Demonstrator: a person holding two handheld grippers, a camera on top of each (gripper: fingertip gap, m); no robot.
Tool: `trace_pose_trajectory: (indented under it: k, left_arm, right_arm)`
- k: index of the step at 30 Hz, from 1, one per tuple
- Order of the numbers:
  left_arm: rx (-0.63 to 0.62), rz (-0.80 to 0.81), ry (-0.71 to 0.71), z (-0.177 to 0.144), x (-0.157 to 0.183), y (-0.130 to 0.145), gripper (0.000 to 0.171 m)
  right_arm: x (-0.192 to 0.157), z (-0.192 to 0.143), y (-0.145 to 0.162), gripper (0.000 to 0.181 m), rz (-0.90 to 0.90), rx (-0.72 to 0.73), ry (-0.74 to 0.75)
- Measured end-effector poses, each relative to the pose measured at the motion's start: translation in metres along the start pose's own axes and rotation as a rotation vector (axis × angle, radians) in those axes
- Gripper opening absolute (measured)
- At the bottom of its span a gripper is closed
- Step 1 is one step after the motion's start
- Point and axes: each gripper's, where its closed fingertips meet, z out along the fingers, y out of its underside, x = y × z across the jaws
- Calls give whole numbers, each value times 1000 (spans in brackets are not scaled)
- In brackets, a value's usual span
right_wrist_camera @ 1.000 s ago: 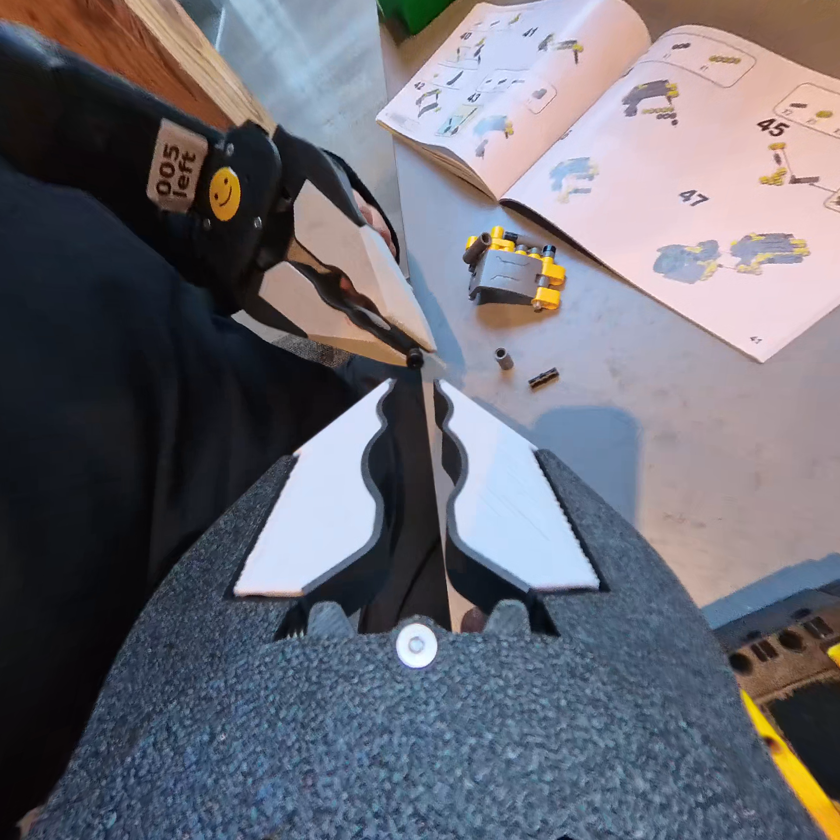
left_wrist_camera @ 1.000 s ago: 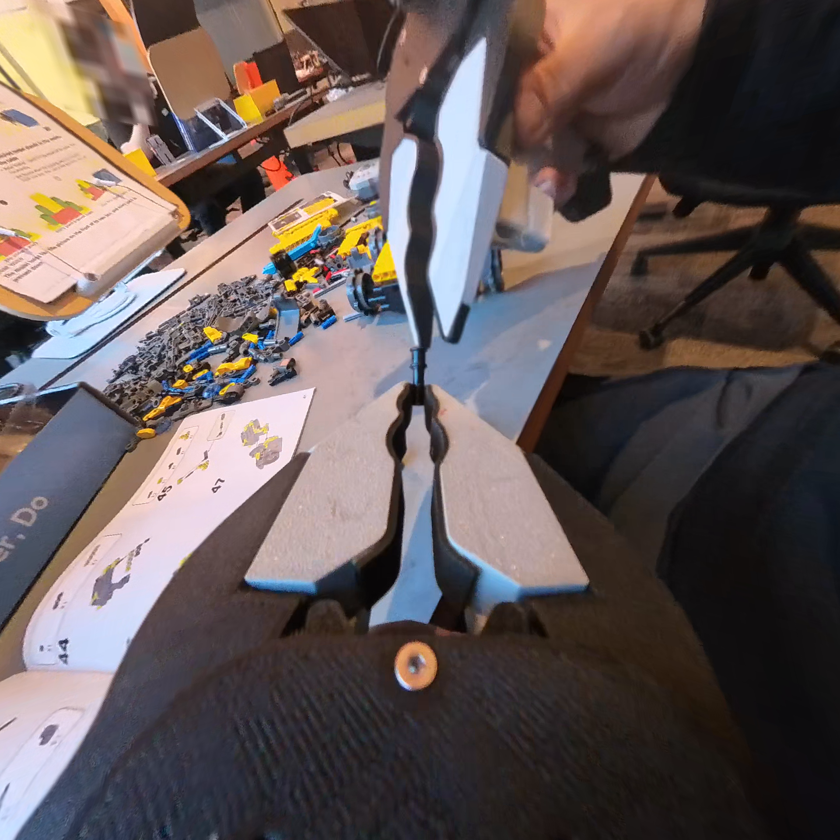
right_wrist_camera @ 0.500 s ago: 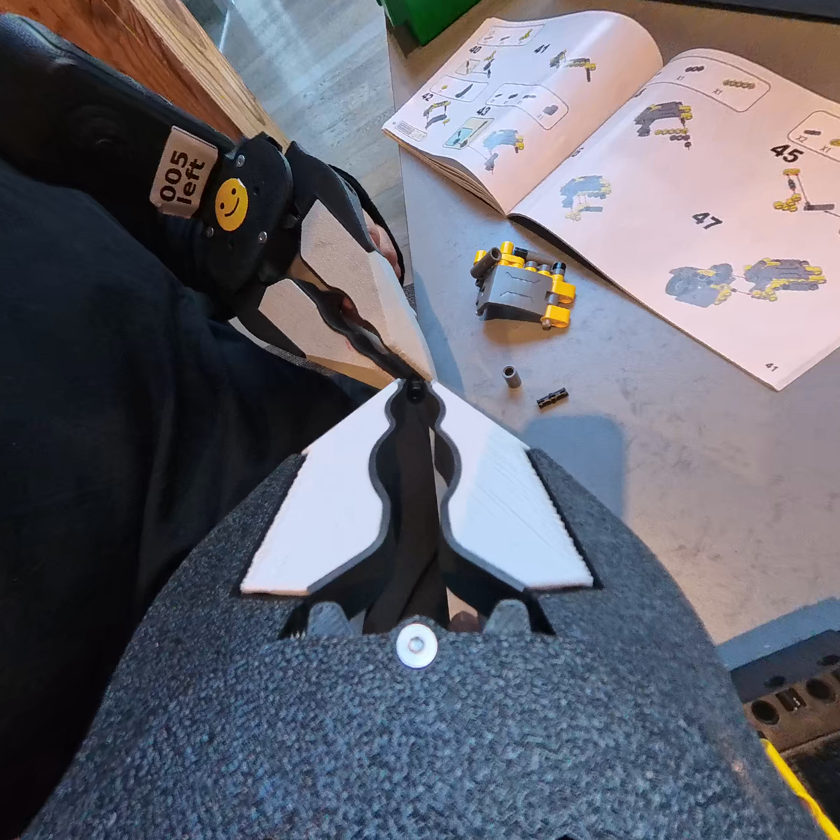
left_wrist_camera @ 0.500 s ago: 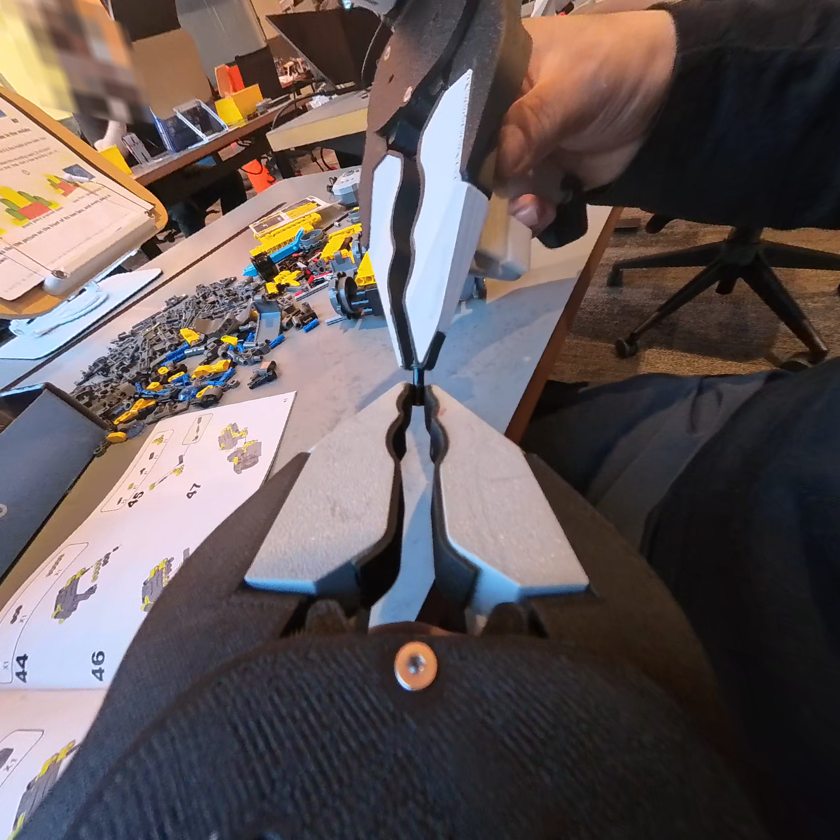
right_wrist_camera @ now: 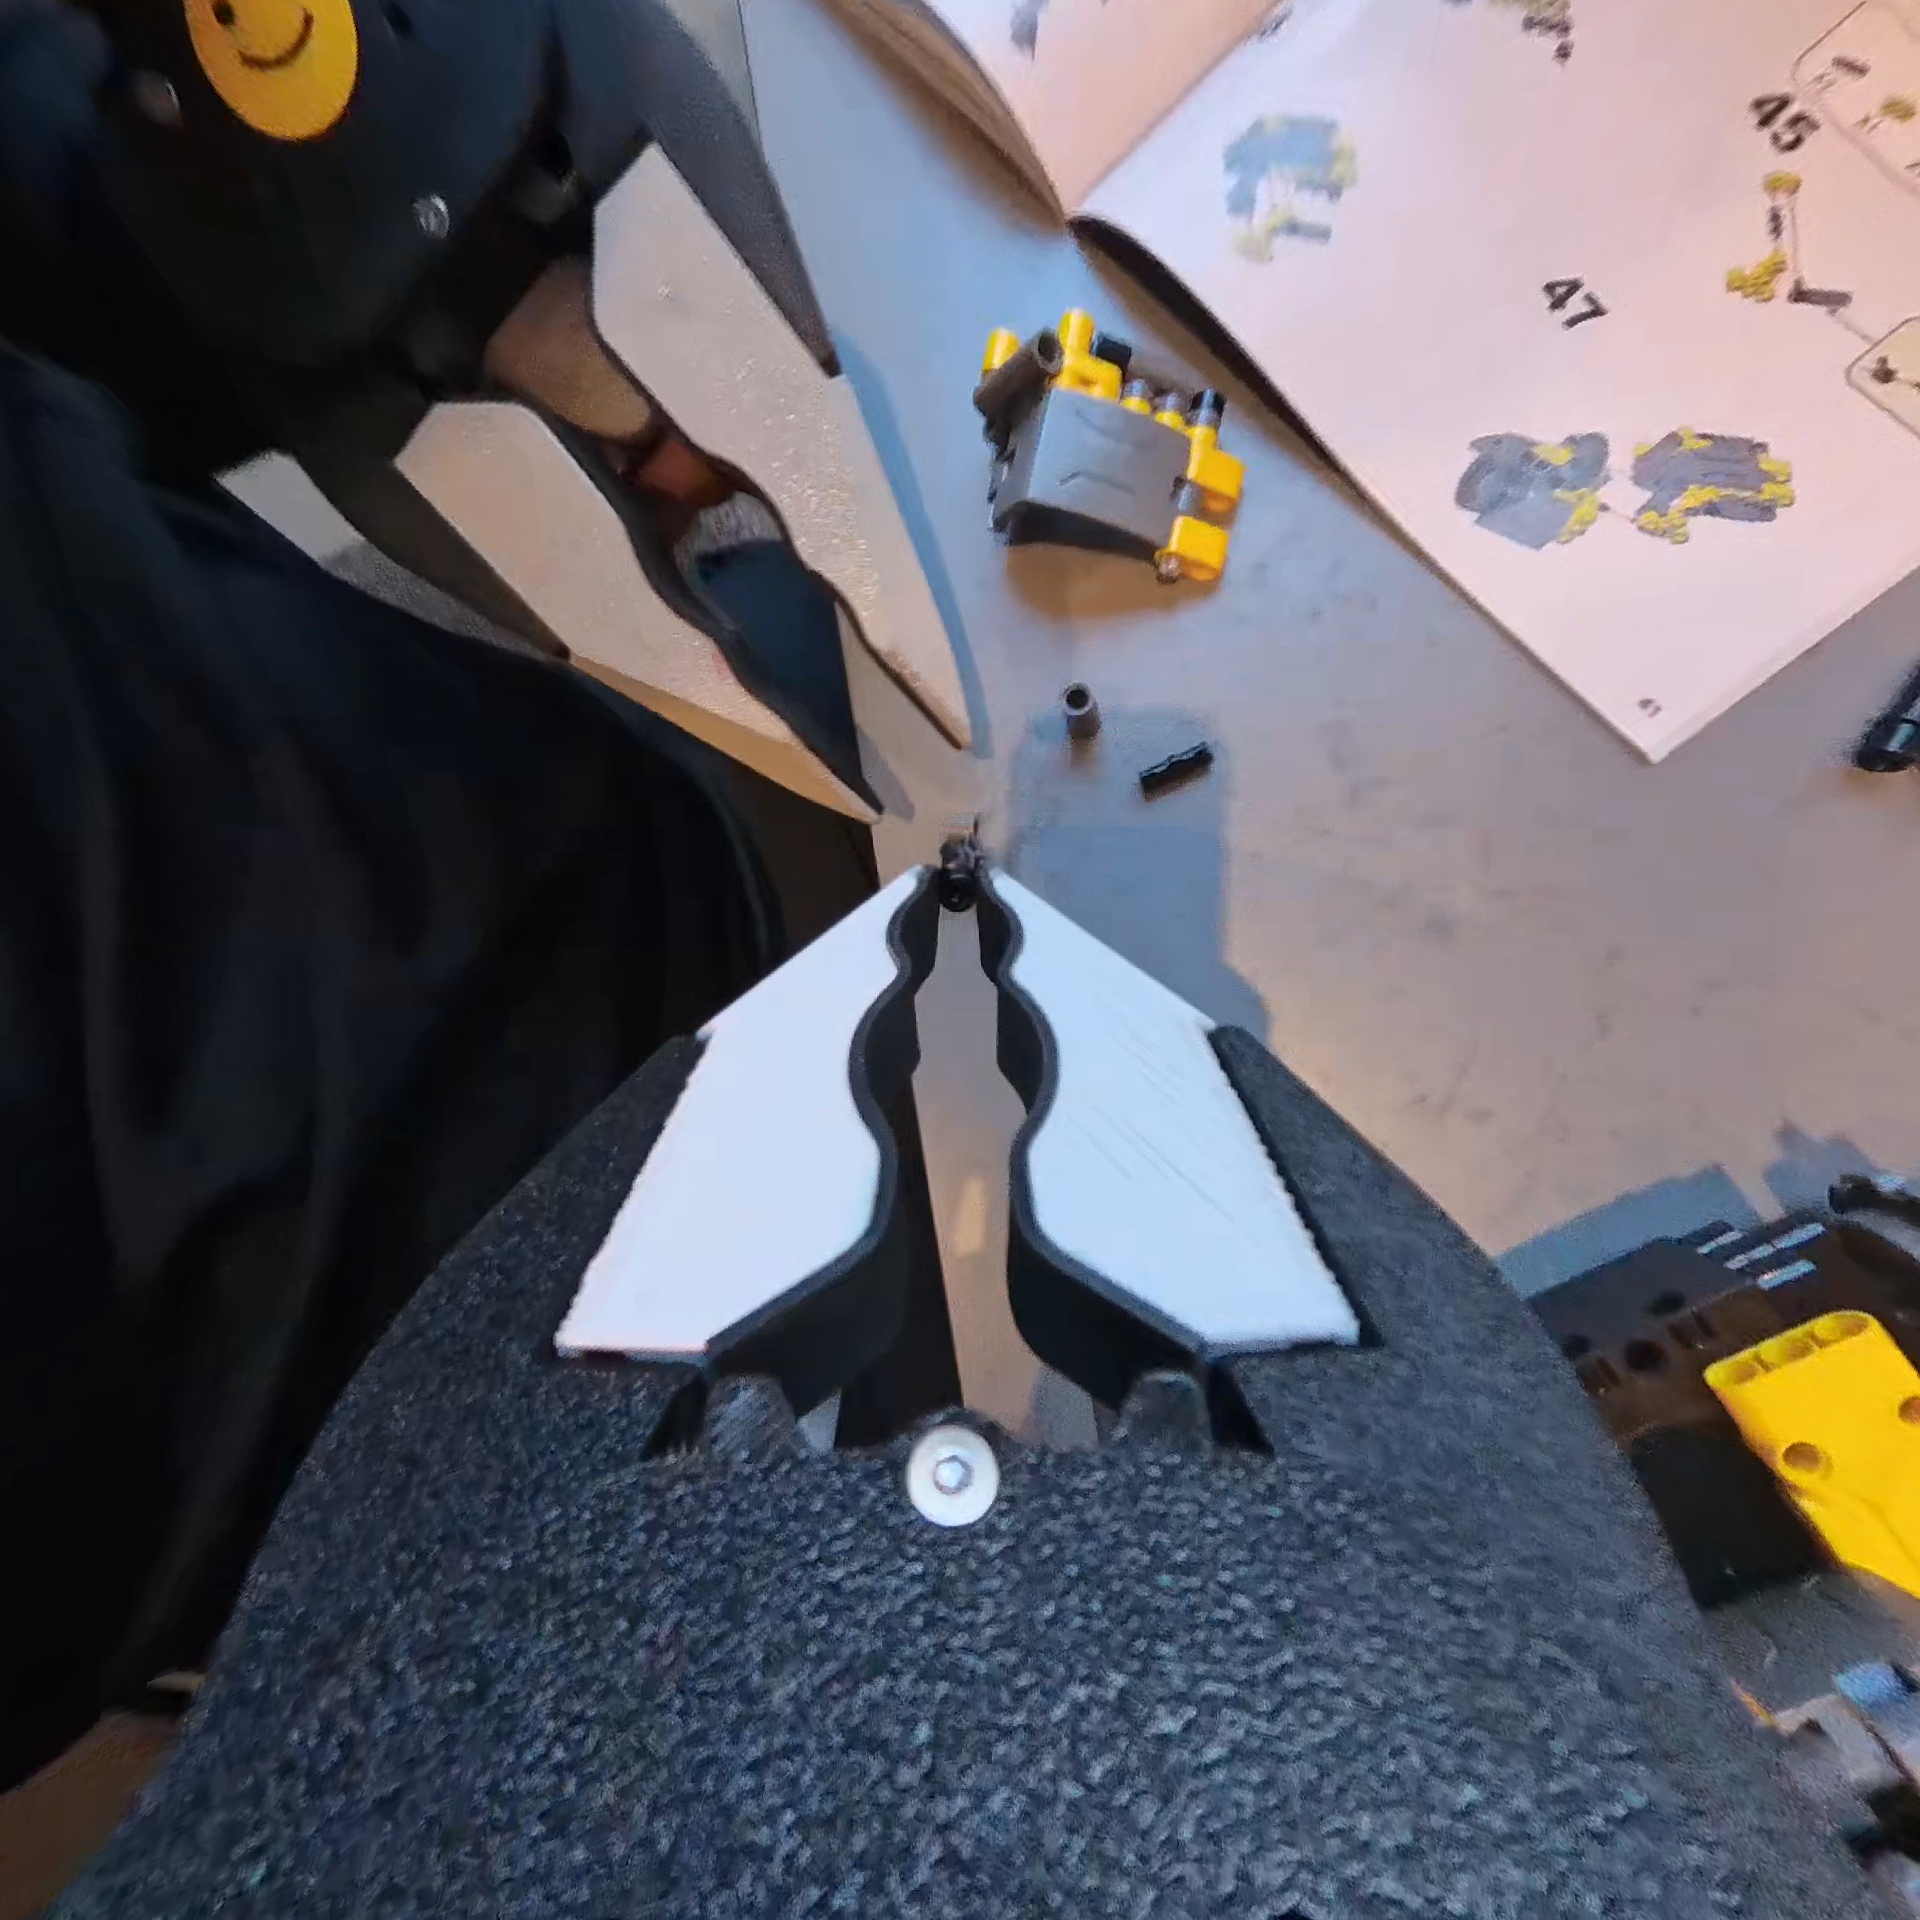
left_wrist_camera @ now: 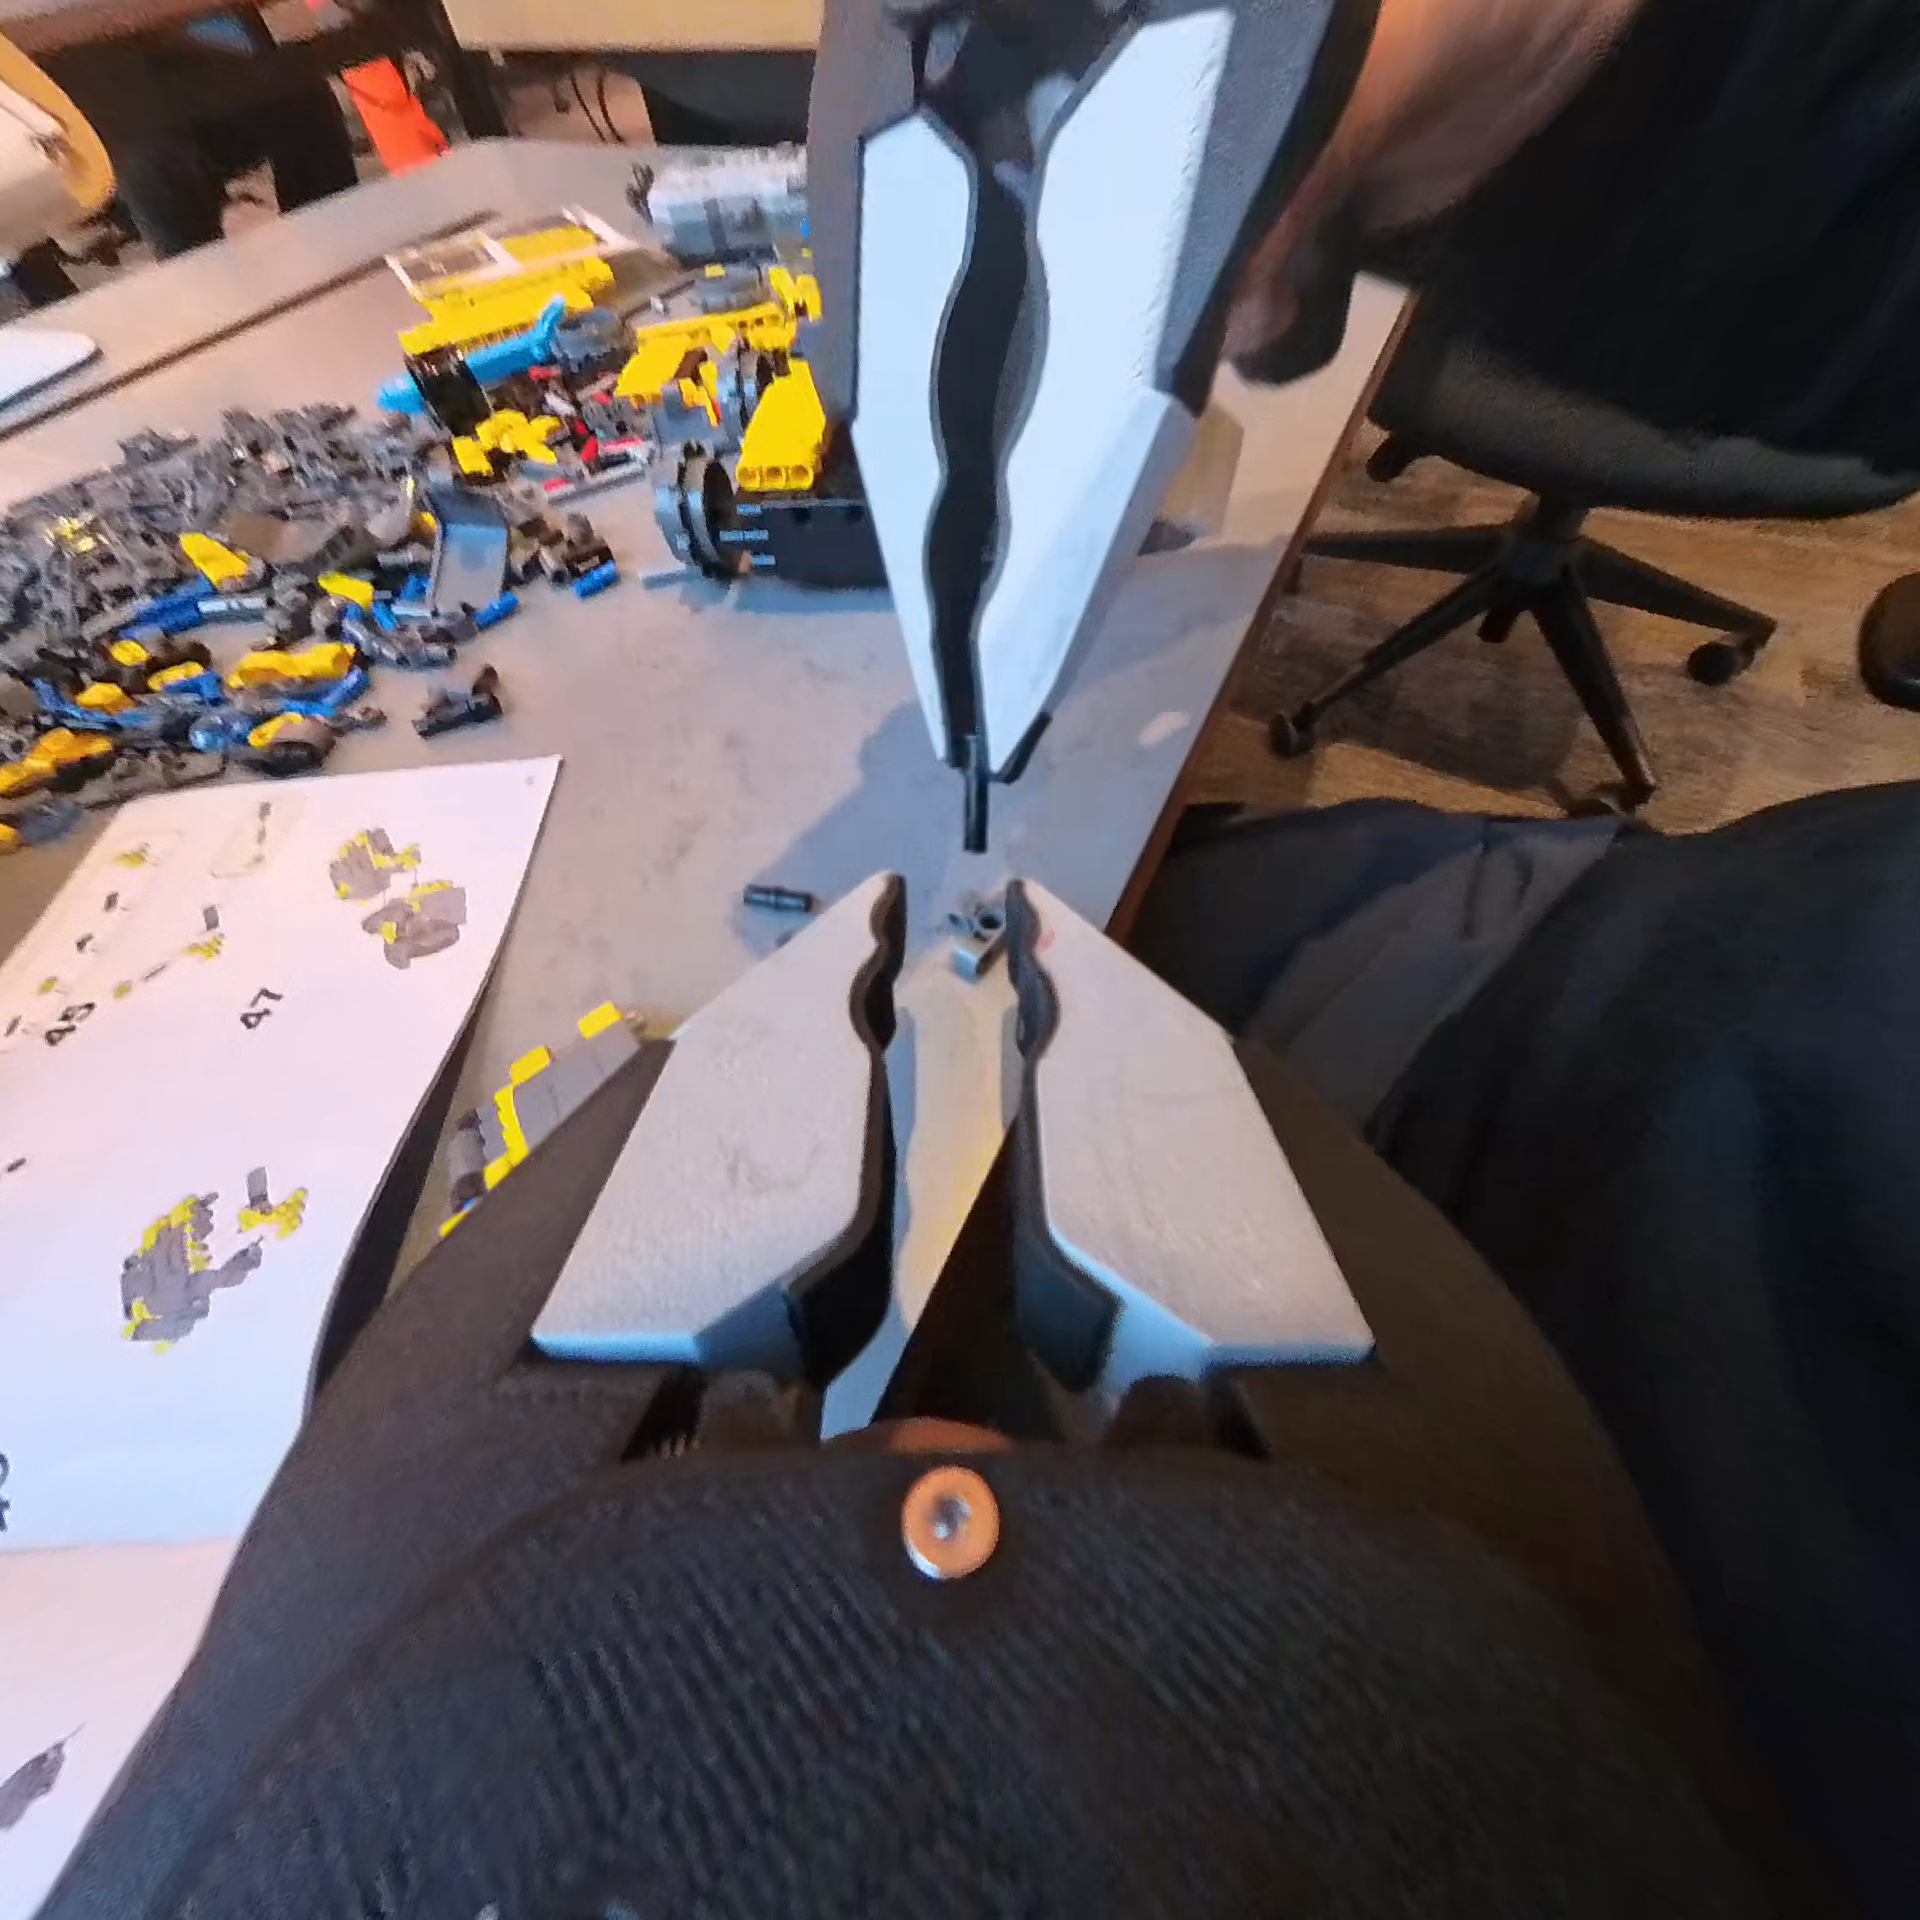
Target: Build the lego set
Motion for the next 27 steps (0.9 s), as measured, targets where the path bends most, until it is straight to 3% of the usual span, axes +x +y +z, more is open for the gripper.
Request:
trace_pose_trajectory:
  k: [7,27]
  left_arm:
    - [-139,50,4,13,5,20,17]
    - [-162,90,-18,16,3,21,7]
  right_arm:
    - [0,12,9,6,-84,-186,72]
    - [-1,18,9,6,-172,-315,127]
